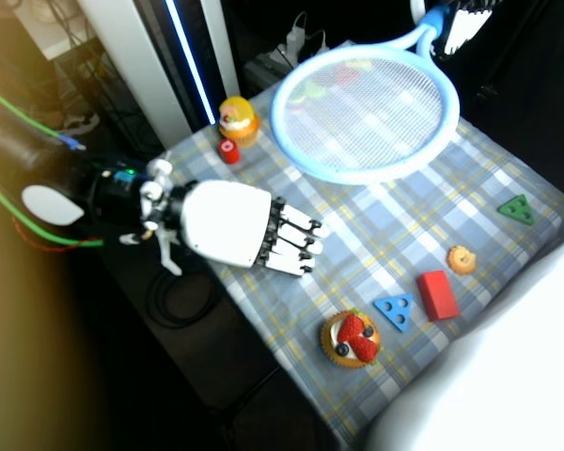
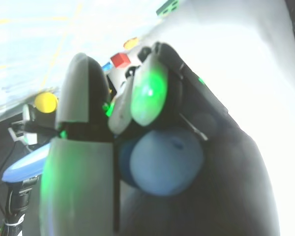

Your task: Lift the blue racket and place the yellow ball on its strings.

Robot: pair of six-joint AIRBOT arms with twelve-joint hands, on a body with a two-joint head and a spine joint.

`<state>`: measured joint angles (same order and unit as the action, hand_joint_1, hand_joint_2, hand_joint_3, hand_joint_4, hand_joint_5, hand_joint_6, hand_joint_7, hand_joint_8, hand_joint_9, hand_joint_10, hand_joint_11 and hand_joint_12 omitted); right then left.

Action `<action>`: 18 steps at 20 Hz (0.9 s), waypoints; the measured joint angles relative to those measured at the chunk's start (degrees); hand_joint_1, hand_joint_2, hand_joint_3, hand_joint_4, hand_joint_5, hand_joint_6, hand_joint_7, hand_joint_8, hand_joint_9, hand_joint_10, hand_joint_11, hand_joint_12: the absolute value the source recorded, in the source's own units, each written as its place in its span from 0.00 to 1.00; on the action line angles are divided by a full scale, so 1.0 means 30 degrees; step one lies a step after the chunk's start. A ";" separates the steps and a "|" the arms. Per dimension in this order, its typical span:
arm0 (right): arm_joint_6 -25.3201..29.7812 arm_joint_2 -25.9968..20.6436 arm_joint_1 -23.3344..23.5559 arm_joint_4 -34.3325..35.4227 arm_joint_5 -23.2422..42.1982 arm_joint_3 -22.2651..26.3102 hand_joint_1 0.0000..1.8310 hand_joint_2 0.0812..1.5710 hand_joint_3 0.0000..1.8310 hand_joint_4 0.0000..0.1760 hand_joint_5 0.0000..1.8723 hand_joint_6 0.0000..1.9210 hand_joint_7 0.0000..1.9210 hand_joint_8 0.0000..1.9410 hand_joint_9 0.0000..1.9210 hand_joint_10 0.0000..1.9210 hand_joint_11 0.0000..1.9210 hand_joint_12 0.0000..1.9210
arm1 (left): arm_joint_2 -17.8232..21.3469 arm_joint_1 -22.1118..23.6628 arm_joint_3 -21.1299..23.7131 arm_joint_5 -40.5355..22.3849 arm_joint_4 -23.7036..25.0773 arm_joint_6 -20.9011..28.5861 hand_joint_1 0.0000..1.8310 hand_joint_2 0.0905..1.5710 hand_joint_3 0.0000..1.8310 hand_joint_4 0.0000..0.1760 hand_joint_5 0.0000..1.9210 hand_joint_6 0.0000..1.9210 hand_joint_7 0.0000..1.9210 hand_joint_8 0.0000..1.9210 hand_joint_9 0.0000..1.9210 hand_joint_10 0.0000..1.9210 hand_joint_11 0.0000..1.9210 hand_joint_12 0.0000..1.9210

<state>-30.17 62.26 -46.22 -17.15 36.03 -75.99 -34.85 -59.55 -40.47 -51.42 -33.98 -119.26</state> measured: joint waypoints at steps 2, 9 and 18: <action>0.0044 -0.0313 0.0000 0.0029 0.0044 0.0168 0.75 0.68 0.00 0.00 0.57 0.37 0.49 0.53 0.51 0.62 0.43 0.65 | -0.0168 0.0000 -0.0248 0.0342 0.0044 0.0007 0.94 0.72 0.00 1.00 0.50 1.00 0.73 1.00 0.86 1.00 0.86 1.00; 0.0066 -0.3082 0.0583 0.1064 0.4699 0.1647 0.68 0.68 0.00 0.00 0.63 0.29 0.49 0.59 0.50 0.34 0.38 0.56 | -0.0772 0.0546 -0.0750 0.1581 0.0401 -0.0291 0.92 0.76 0.00 1.00 0.44 1.00 0.72 1.00 0.84 1.00 0.82 1.00; 0.1785 -0.1654 0.3891 -0.5734 0.4430 0.2186 0.68 0.69 0.00 0.00 0.62 0.28 0.45 0.66 0.47 0.36 0.40 0.57 | -0.1865 0.1960 -0.1355 0.2259 0.0918 -0.0714 1.00 0.73 0.00 1.00 0.47 1.00 0.71 1.00 0.84 1.00 0.77 0.99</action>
<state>-24.82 57.30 -34.54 -34.35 49.32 -69.43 -40.45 -53.67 -44.53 -44.64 -31.22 -121.40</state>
